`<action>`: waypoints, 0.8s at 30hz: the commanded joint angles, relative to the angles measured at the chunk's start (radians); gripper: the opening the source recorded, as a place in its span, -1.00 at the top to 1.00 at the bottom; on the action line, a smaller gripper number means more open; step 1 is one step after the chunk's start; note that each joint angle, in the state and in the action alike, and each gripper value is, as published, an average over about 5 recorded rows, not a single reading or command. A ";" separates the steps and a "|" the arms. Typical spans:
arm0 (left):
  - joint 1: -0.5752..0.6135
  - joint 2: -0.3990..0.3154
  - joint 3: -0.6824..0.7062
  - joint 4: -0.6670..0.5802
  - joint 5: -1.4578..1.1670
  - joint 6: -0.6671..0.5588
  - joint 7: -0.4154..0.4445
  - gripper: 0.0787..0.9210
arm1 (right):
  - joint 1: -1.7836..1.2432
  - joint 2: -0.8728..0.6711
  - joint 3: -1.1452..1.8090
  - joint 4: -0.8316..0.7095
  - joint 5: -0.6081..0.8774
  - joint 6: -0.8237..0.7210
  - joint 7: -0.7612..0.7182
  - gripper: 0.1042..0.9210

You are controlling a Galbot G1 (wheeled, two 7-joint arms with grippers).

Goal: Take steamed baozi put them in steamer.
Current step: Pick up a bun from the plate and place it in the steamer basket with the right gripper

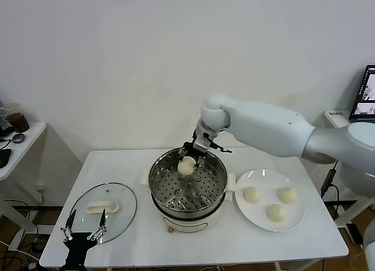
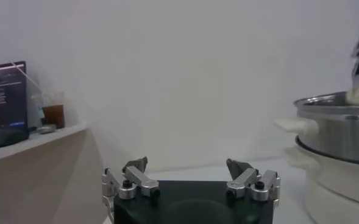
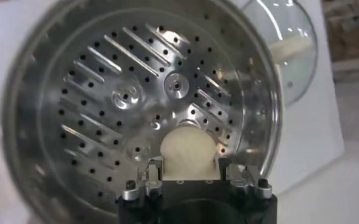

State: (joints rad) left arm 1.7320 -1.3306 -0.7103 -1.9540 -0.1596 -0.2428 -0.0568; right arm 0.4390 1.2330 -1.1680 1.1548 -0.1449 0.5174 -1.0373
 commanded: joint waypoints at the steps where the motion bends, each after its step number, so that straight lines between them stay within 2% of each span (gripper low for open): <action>1: -0.001 0.000 -0.003 0.001 -0.002 -0.001 0.001 -0.77 | -0.079 0.072 0.042 -0.120 -0.276 0.157 0.075 -0.06; 5: -0.005 0.002 -0.004 0.006 -0.001 -0.002 0.000 -0.77 | -0.103 0.079 0.082 -0.170 -0.351 0.194 0.104 -0.08; 9: -0.007 0.002 -0.004 0.007 0.000 -0.003 0.000 -0.77 | -0.116 0.087 0.094 -0.201 -0.357 0.216 0.124 -0.12; 14: -0.007 0.002 -0.006 0.008 0.001 -0.003 0.000 -0.77 | -0.118 0.086 0.101 -0.193 -0.320 0.224 0.139 -0.37; 17: -0.007 0.001 -0.008 0.007 0.001 -0.003 0.000 -0.77 | -0.092 0.066 0.083 -0.145 -0.219 0.197 0.123 -0.58; 20: -0.005 0.001 -0.010 0.006 0.002 -0.003 0.000 -0.77 | -0.034 0.014 0.046 -0.050 -0.059 0.110 0.069 -0.72; 24: -0.005 0.003 -0.012 0.002 0.001 -0.002 0.000 -0.77 | 0.094 -0.107 -0.023 0.132 0.187 -0.191 0.003 -0.76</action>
State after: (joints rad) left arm 1.7257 -1.3263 -0.7225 -1.9522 -0.1588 -0.2452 -0.0566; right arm 0.4105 1.2408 -1.1297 1.1035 -0.2444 0.5914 -0.9721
